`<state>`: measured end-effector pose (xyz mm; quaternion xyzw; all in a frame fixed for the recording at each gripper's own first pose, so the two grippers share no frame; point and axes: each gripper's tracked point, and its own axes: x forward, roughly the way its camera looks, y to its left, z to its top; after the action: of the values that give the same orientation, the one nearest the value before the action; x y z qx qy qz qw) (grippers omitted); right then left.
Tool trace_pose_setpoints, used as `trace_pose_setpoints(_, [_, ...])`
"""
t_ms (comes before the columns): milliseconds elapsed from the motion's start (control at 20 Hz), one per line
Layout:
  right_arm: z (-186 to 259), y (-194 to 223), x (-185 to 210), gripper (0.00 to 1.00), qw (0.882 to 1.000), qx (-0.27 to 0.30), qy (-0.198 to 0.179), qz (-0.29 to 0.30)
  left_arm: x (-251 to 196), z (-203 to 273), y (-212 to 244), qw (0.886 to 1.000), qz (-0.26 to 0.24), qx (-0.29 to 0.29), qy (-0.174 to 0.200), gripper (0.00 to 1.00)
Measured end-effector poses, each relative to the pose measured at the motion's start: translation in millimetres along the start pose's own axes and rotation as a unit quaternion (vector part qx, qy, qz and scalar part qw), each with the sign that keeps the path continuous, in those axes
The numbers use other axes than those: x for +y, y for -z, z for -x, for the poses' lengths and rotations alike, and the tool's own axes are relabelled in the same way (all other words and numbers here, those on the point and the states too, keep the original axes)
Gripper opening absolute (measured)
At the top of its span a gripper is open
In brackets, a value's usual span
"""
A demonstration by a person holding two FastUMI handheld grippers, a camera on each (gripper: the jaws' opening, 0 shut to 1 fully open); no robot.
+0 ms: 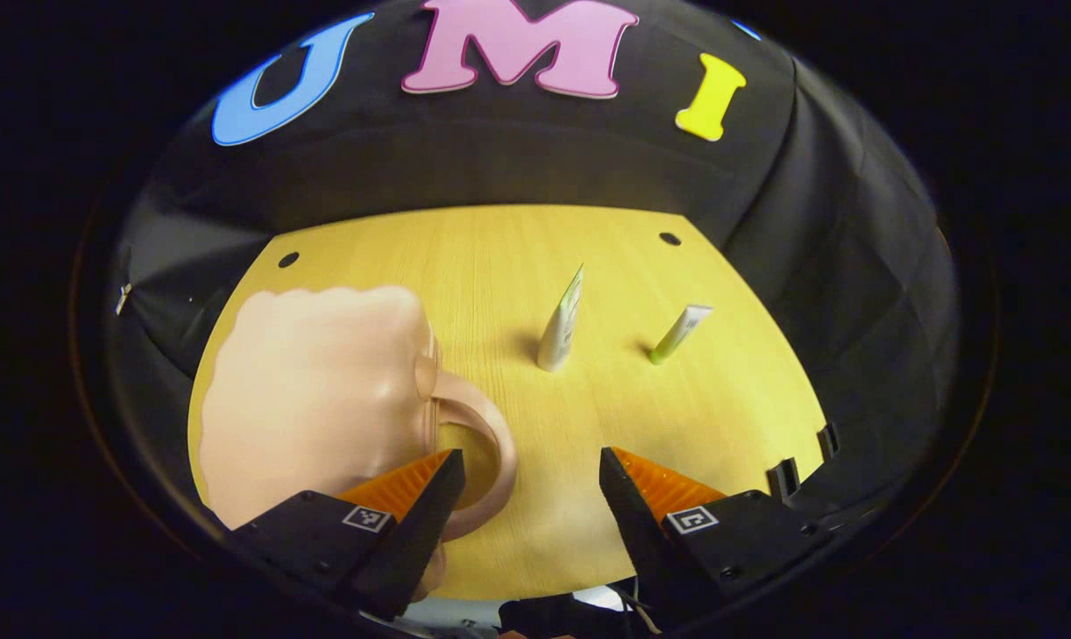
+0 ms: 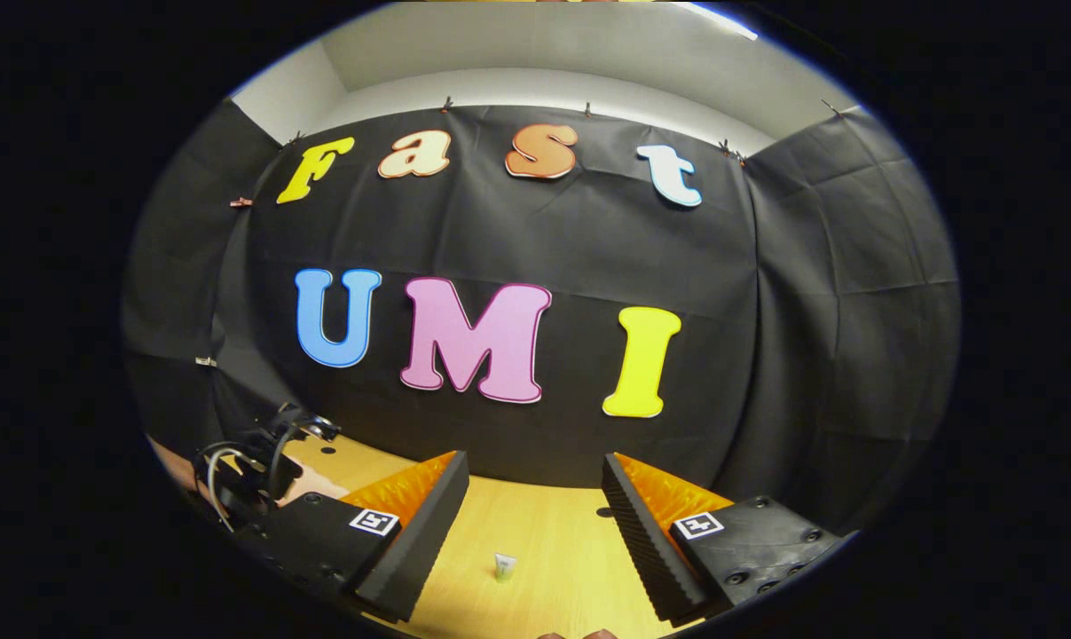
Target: First open the suitcase, pack the skin care products into it, and then close the suitcase.
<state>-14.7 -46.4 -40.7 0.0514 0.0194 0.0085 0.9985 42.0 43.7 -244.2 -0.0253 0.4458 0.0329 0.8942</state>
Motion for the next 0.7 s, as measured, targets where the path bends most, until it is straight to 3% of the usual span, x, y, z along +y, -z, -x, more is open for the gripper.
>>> trace_pose_setpoints(50, [0.3, 4.5, -12.7, 0.96, 1.0, 0.004, 0.007, -0.005, -4.0, -8.8, 0.1, 1.0, 0.01, 0.017, 0.0, 0.96])
trace_pose_setpoints(350, [8.9, 42.5, -82.4, 0.96, 0.997, 0.039, 0.058, -0.041, 11.1, -59.6, 12.7, 0.996, -0.009, 0.08, -0.046, 0.95])
trace_pose_setpoints(400, [11.4, 48.8, -91.8, 0.96, 0.996, 0.048, 0.067, -0.047, 9.1, -63.8, 15.9, 0.995, -0.006, 0.091, -0.037, 0.95])
trace_pose_setpoints(650, [15.3, 60.6, -121.1, 0.98, 0.993, 0.06, 0.093, -0.047, 10.2, -73.0, 30.6, 0.992, -0.005, 0.12, -0.026, 0.75])
trace_pose_setpoints(700, [14.4, 60.9, -122.3, 0.98, 0.993, 0.061, 0.093, -0.047, 17.3, -70.7, 28.4, 0.992, -0.011, 0.121, -0.04, 0.63])
